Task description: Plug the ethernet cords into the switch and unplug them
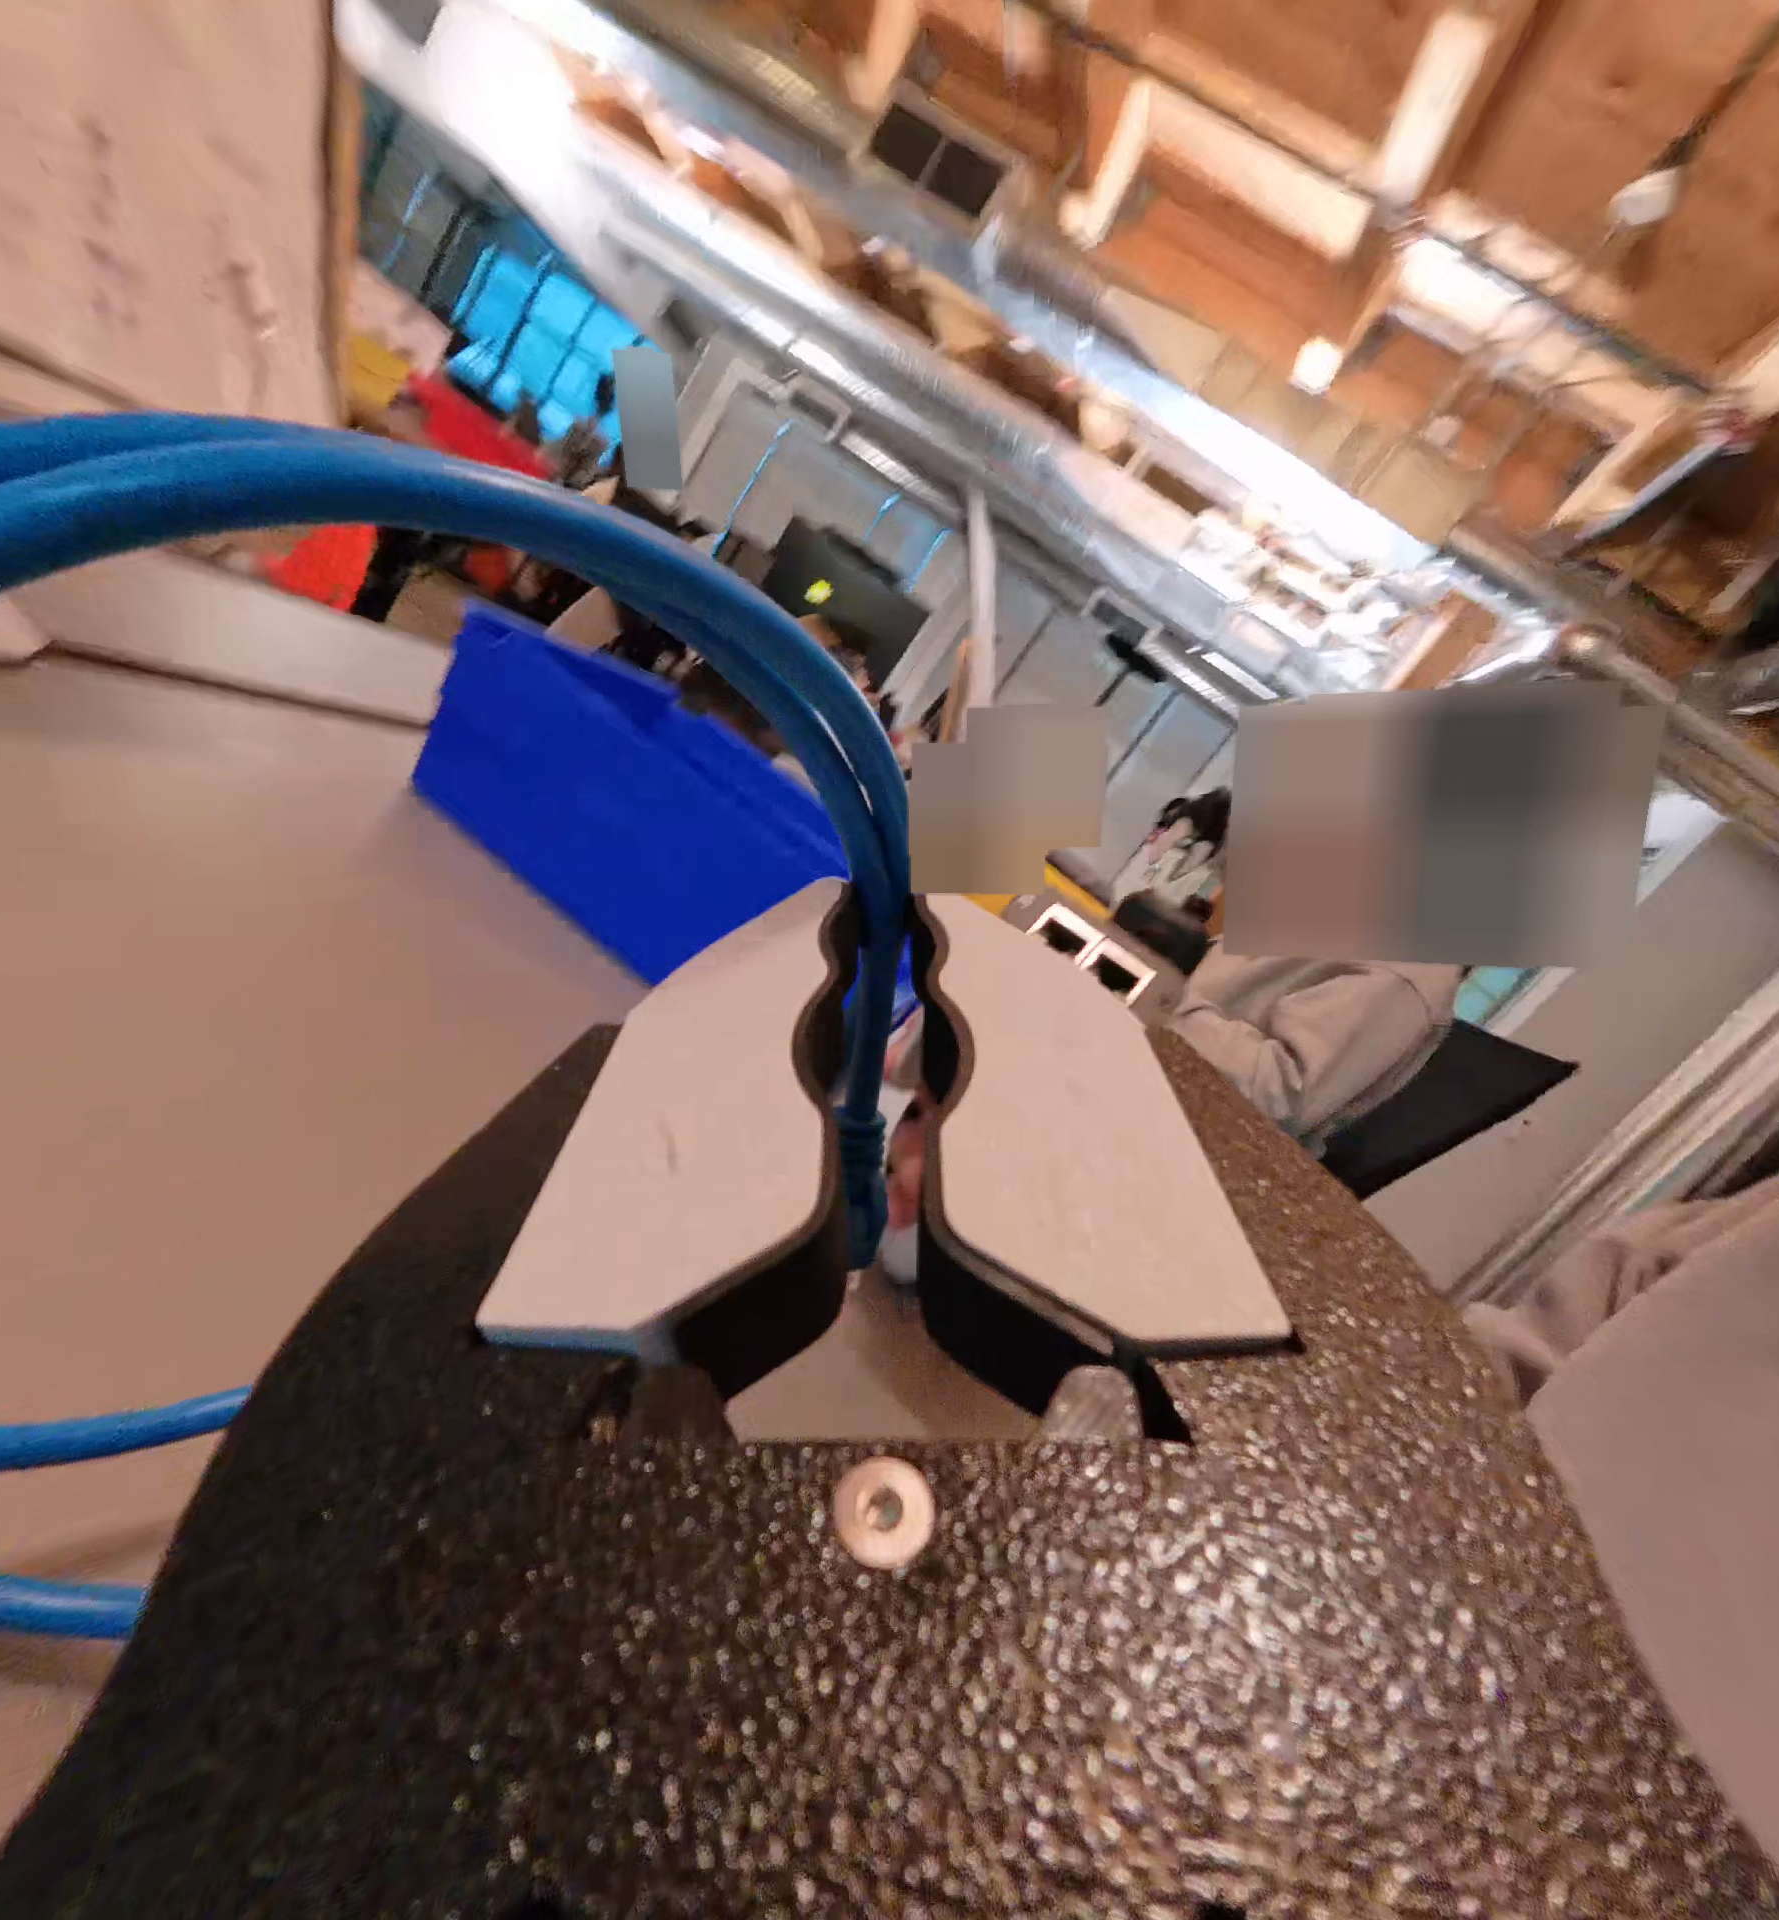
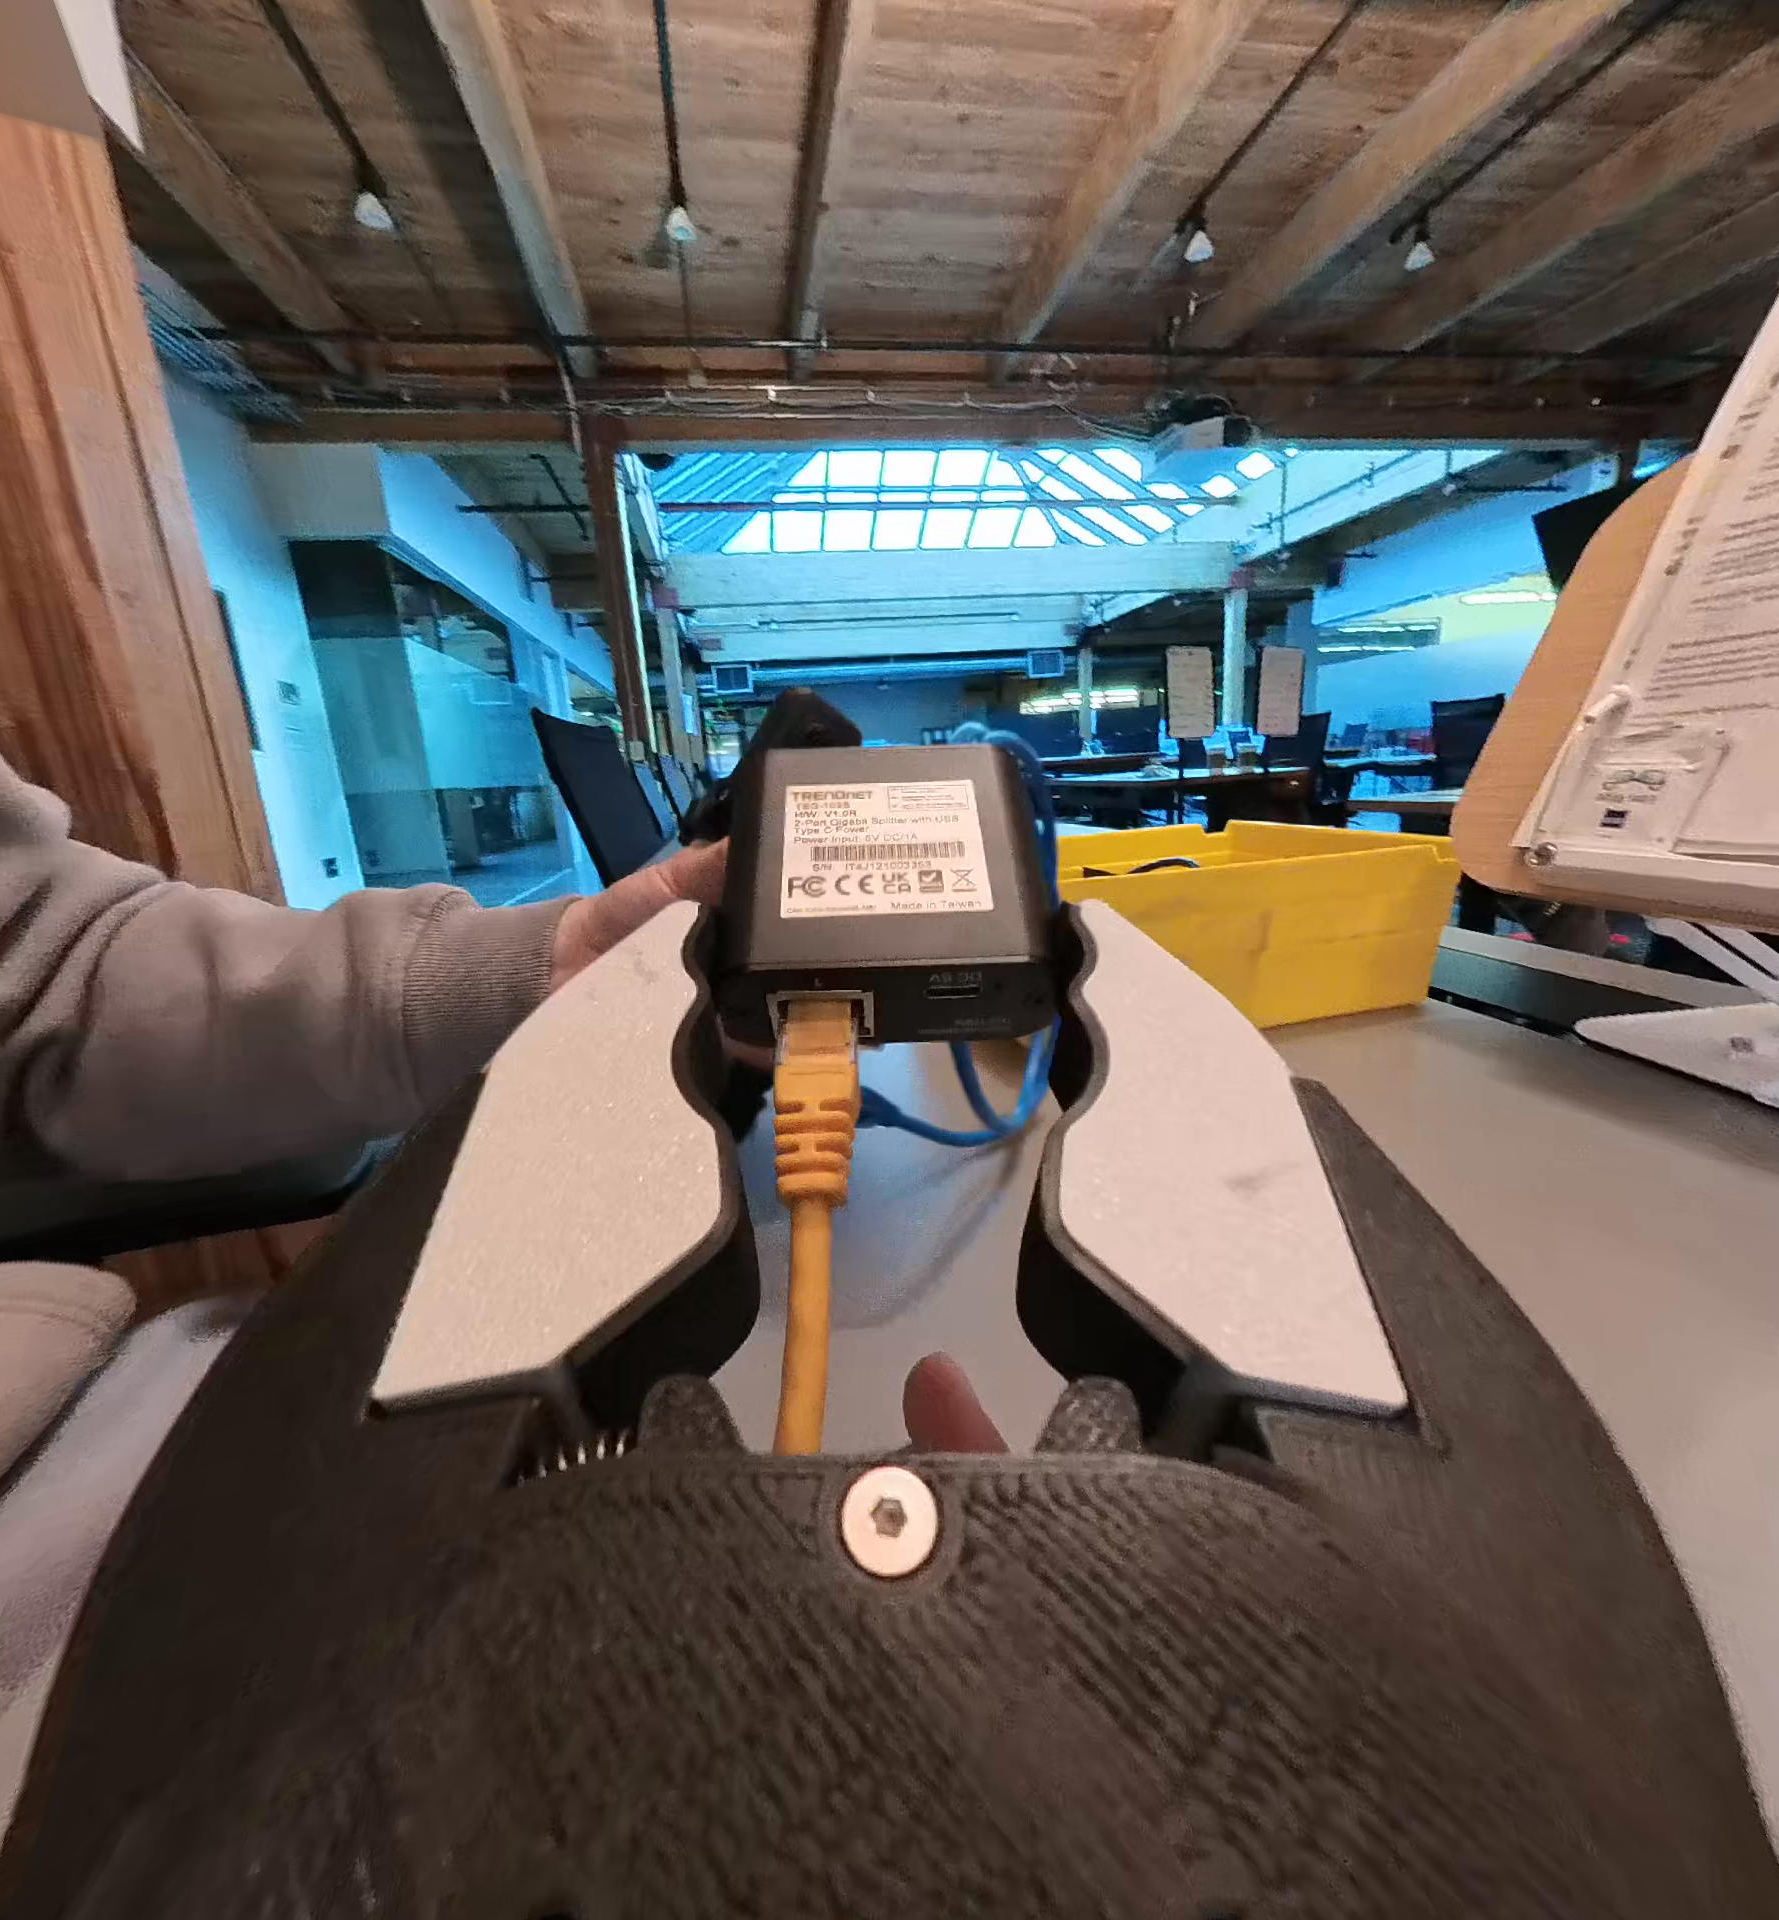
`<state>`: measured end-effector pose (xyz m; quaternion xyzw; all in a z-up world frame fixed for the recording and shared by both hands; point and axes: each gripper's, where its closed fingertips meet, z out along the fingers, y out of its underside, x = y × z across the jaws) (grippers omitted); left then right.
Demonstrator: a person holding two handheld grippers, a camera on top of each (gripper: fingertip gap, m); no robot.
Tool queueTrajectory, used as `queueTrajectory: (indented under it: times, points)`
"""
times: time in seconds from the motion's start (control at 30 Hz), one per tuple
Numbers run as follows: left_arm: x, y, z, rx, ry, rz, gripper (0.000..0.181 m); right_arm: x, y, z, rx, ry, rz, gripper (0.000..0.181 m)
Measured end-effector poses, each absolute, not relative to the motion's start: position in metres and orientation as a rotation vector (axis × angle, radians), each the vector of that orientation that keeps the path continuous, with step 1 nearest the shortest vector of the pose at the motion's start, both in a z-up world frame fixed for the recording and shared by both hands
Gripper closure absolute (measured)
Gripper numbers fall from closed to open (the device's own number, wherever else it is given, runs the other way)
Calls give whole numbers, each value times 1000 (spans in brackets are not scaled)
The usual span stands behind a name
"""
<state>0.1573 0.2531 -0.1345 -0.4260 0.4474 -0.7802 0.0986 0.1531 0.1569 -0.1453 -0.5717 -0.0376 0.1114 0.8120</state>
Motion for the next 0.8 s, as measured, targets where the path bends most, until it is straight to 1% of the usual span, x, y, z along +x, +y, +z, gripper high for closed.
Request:
queueTrajectory:
  times: [0.07, 0.13, 0.27, 0.4, 0.5, 0.6, 0.67, 0.77, 0.8]
  points:
    - [154, 246, -114, -1121, 1261, -2424, 173, 152, 156, -145, -1215, -92, 252, 120]
    - [151, 245, -111, -1076, 1245, -2504, 173, 150, 157, -146, -1224, -103, 257, 120]
    - [148, 253, -151, -1297, 1321, -2441, 173, 149, 159, -147, -1238, -108, 243, 120]
    - [125, 270, -164, -1435, 1329, -2384, 173, 150, 160, -147, -1244, -101, 245, 120]
    - [108, 286, -185, -1593, 1410, -2174, 171, 146, 162, -149, -1266, -120, 241, 120]
    - [82, 292, -225, -1768, 1654, -1806, 170, 143, 164, -151, -1282, -138, 235, 120]
    - [63, 290, -245, -1827, 1805, -1639, 162, 144, 164, -151, -1284, -135, 234, 120]
    - [29, 273, -256, -1896, 2080, -1533, 155, 144, 164, -150, -1278, -131, 238, 120]
    - [15, 270, -262, -1932, 2207, -1457, 149, 145, 164, -150, -1277, -129, 238, 120]
